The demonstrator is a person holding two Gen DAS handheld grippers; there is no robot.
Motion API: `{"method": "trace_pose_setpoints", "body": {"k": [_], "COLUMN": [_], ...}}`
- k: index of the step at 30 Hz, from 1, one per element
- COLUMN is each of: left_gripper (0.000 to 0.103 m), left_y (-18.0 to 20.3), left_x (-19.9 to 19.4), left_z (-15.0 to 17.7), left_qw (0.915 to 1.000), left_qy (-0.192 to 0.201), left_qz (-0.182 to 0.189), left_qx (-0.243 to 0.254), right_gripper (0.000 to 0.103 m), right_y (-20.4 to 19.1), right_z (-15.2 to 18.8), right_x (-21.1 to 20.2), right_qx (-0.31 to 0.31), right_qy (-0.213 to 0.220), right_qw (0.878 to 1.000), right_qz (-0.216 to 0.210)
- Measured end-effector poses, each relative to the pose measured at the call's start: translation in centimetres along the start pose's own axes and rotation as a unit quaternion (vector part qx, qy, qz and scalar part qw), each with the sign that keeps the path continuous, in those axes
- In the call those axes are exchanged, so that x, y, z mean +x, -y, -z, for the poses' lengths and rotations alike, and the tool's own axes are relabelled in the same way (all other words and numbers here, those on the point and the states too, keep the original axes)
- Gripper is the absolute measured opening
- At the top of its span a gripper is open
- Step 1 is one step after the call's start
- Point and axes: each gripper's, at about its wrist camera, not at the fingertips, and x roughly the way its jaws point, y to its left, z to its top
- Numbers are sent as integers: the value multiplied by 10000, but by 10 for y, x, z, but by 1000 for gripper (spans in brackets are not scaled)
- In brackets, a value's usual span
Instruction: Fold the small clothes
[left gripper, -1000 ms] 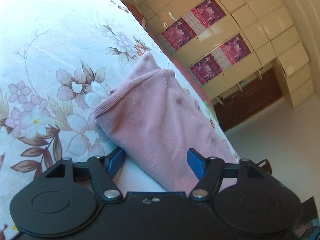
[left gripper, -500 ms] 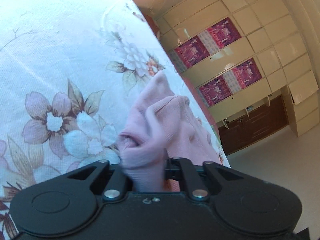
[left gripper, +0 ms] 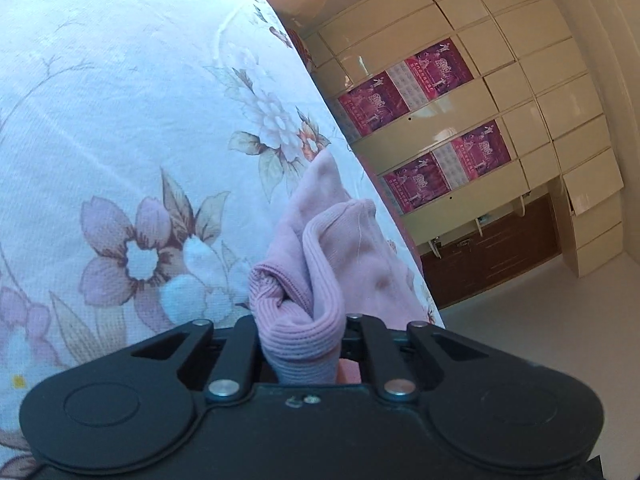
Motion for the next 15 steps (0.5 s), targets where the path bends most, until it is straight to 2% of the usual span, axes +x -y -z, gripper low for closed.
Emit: {"method": "trace_pose_setpoints", "body": {"k": [2, 5, 8, 12, 13, 15], "left_gripper": [8, 8, 8, 8, 8, 8], "left_y": [18, 80, 142, 205, 219, 239], "left_x": [-4, -2, 12, 48, 62, 92], "left_z": [-1, 3, 22, 75, 95, 137], "left_qw": [9992, 9921, 9773, 9544, 9484, 9384], "left_qy": [89, -80, -398, -1016, -1210, -1650], "left_qz": [361, 801, 1283, 1901, 1943, 1782], "left_qx": [172, 961, 1637, 2066, 2195, 2456], "right_gripper": [6, 6, 7, 7, 7, 7], "right_y": [1, 11, 46, 105, 119, 147], "right_z": [-1, -7, -4, 9, 12, 18], "right_x": [2, -7, -48, -106, -119, -145], "right_qx": [-54, 418, 1430, 2388, 2516, 2793], "right_qy": [7, 56, 730, 1364, 1446, 1541], "right_qw": [10000, 9991, 9870, 9605, 9555, 9448], "right_qz": [43, -61, -58, 420, 530, 751]}}
